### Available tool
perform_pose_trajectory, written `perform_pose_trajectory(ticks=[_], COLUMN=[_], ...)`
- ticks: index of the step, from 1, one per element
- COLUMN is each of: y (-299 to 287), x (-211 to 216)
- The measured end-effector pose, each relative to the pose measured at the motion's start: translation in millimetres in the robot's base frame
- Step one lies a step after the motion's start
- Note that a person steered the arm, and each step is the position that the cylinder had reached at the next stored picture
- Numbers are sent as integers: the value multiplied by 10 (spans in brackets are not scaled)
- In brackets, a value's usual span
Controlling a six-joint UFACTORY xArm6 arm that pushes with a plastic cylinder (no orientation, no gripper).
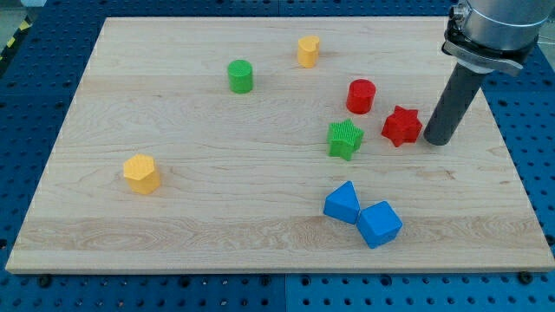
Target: Push the red star into the bottom of the red circle
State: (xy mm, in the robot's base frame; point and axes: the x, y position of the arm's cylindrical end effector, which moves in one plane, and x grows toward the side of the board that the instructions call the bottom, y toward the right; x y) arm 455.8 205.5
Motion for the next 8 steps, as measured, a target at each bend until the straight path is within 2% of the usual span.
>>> perform_pose_trajectory(ticks=[4,7,8], y=[7,-478,-478], x=[23,59,60])
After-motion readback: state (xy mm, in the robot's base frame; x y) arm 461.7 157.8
